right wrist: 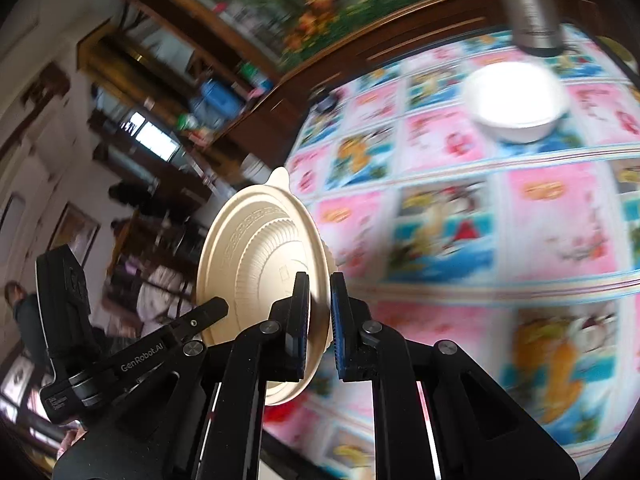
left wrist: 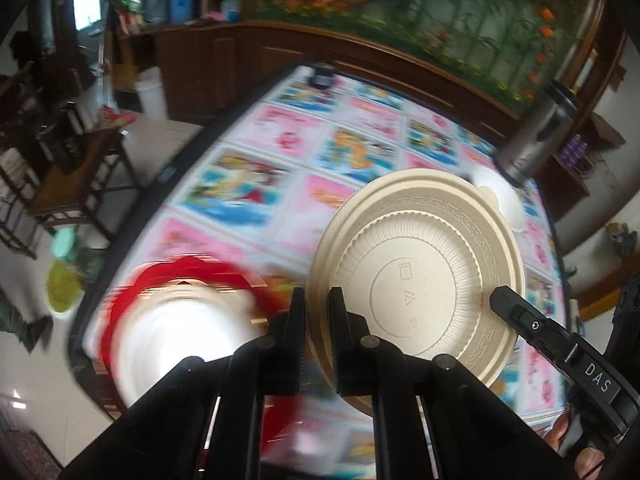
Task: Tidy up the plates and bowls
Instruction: 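Lift the beige plate with the right gripper toward the red stack, then lower the beige plate onto the stack held by the left gripper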
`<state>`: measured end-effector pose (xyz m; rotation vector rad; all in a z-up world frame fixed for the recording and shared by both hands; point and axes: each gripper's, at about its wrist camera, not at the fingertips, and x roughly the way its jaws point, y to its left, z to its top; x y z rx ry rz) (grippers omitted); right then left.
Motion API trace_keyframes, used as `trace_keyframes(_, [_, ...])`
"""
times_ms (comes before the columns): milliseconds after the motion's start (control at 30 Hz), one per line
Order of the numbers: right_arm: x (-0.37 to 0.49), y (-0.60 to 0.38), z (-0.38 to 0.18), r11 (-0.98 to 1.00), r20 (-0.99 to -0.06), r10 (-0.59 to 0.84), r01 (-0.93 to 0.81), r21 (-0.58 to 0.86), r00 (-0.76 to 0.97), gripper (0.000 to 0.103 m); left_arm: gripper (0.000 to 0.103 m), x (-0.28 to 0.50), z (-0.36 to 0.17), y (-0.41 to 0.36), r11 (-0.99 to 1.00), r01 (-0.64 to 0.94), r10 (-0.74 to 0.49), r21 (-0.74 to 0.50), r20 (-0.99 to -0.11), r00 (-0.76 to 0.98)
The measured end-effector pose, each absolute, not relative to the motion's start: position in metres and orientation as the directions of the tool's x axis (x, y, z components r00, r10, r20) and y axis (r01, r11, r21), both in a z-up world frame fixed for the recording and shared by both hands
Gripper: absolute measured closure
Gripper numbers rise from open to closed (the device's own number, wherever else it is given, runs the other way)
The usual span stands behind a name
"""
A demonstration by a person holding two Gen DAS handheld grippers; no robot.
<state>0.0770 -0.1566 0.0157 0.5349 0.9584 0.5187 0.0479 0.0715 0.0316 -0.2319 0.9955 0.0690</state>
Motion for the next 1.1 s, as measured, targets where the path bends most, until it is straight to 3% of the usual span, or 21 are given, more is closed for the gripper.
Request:
trace_keyframes(467, [0.051, -0.033, 0.015, 0.759, -0.664, 0.651, -0.314, 0.571, 0.367, 0.093, 0.093, -0.001, 0.035, 0.169, 0.971, -0.233, 0.08, -0.055, -0.842, 0.534])
trace_keyframes(833, [0.043, -0.003, -0.029, 0.809, -0.76, 0.582, -0.308, 0.501, 0.291, 0.093, 0.093, -0.002, -0.021, 0.197, 0.962, -0.256, 0.027, -0.094, -0.901, 0.434])
trace_keyframes(1100, [0.046, 0.001, -0.039, 0.823, -0.779, 0.558, -0.309, 0.476, 0.287, 0.093, 0.092, 0.001, -0.034, 0.196, 0.966, -0.243, 0.019, -0.09, -0.911, 0.412])
